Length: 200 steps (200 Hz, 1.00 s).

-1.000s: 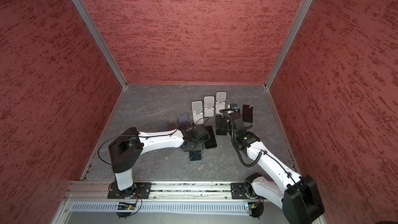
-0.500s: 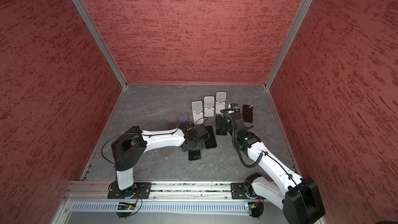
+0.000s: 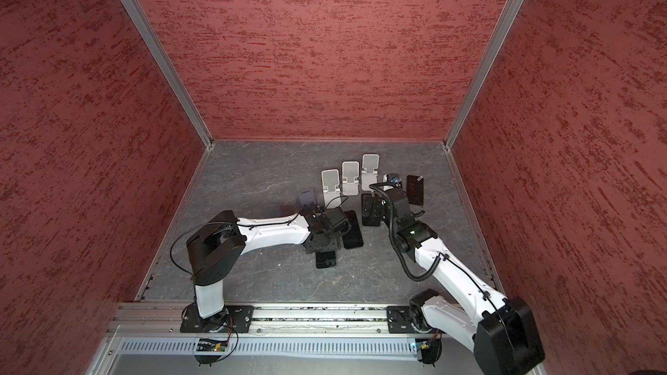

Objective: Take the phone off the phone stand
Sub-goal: 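Lower the black phone flat onto the table beside the other flat phones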

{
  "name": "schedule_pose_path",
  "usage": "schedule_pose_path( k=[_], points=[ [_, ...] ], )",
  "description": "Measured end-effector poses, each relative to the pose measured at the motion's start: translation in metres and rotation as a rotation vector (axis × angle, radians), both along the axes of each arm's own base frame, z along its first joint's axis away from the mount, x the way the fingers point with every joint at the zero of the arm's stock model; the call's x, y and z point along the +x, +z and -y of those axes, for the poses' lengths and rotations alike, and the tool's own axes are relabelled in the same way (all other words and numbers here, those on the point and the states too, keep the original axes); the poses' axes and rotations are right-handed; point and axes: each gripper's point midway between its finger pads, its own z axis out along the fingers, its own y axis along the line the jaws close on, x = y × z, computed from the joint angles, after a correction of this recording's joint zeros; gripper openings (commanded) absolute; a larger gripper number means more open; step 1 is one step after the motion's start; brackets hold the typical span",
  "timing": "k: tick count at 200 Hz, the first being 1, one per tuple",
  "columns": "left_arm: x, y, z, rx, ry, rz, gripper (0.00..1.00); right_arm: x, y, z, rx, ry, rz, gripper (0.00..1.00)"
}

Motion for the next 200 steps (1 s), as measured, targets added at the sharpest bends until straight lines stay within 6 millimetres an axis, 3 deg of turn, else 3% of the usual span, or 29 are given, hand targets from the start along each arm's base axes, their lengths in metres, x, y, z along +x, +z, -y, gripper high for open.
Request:
schedule_pose_path(
  k=[200],
  points=[
    [0.0015,-0.0011,-0.0002,0.011,0.004,-0.014,0.71,0.0004,0.0031,0.0013,0.011,-0.002,0.015,0.99]
  ],
)
